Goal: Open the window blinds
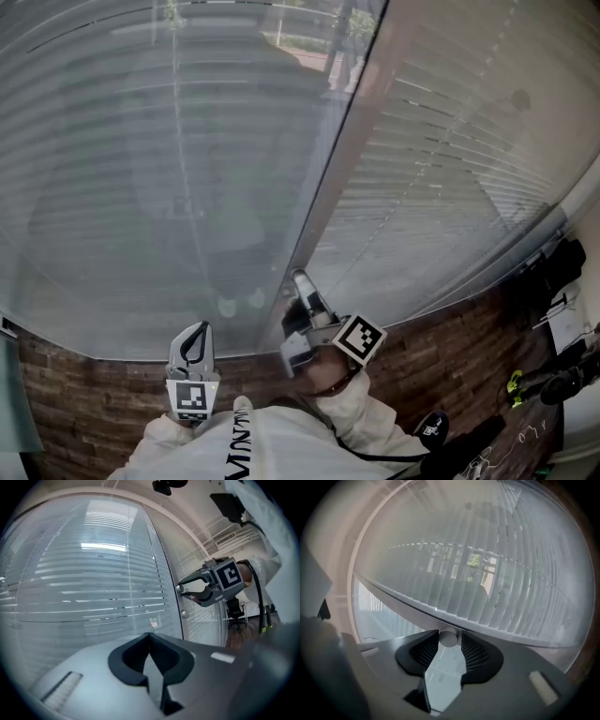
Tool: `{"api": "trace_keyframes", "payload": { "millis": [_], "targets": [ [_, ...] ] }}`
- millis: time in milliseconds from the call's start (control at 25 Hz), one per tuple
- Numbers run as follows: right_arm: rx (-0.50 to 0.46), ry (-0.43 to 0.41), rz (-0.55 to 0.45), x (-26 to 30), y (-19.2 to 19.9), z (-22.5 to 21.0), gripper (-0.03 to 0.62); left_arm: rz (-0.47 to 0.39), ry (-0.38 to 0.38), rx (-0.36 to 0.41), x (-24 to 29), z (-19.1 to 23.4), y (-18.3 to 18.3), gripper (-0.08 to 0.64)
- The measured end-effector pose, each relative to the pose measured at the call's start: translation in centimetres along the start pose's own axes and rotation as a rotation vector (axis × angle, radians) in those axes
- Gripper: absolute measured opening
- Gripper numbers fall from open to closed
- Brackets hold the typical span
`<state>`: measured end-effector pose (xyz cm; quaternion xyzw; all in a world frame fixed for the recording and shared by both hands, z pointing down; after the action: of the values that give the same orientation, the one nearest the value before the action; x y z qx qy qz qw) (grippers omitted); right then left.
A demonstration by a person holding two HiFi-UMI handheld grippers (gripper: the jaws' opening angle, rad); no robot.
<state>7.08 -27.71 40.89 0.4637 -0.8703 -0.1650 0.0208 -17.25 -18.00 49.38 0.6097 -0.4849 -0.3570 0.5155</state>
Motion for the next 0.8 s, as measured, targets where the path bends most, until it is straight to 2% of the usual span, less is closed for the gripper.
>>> {"api": "trace_keyframes", "payload": {
  "millis": [80, 160, 280, 400, 560, 800],
  "targets": [
    [-0.122, 0.010, 0.026, -0.2, -0.4, 0.6, 0.141, -0.001, 0.000, -0.001, -0.1, 0.0, 0.0, 0.000],
    [-0.295, 0.025, 0.052, -0.6, -0.8, 1.2, 0.144, -0.001, -0.002, 0.000, -0.1, 0.1, 0.1, 0.000],
    [-0.658, 0.046, 0.103, -1.0, -1.0, 2.8, 0.155, -0.001, -0.004, -0.001, 0.0, 0.2, 0.2, 0.000],
    [-1.001, 0.020, 0.186, -1.1, -0.4, 4.4, 0.175, -0.003, 0.000, 0.001, 0.1, 0.1, 0.1, 0.000],
    [-1.457, 0.076, 0.310, -0.9, 1.2, 5.3, 0.186, 0.001, 0.001, 0.000, -0.1, -0.1, 0.2, 0.000],
    [-1.977, 0.165, 0.391, -0.5, 2.9, 4.8, 0.192, 0.012, -0.008, 0.001, -0.2, 0.0, 0.5, 0.000]
  ]
}}
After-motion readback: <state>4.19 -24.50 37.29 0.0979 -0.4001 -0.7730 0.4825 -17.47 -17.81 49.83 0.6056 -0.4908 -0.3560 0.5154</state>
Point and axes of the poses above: the fingertips, and each gripper's own axes: x forward along the fingers, z to its left, y out of its underside, the point moved 8 cm from there along -x, backward along the fingers, and after that the axes turned 3 degrees about x, right-handed, at the moved point
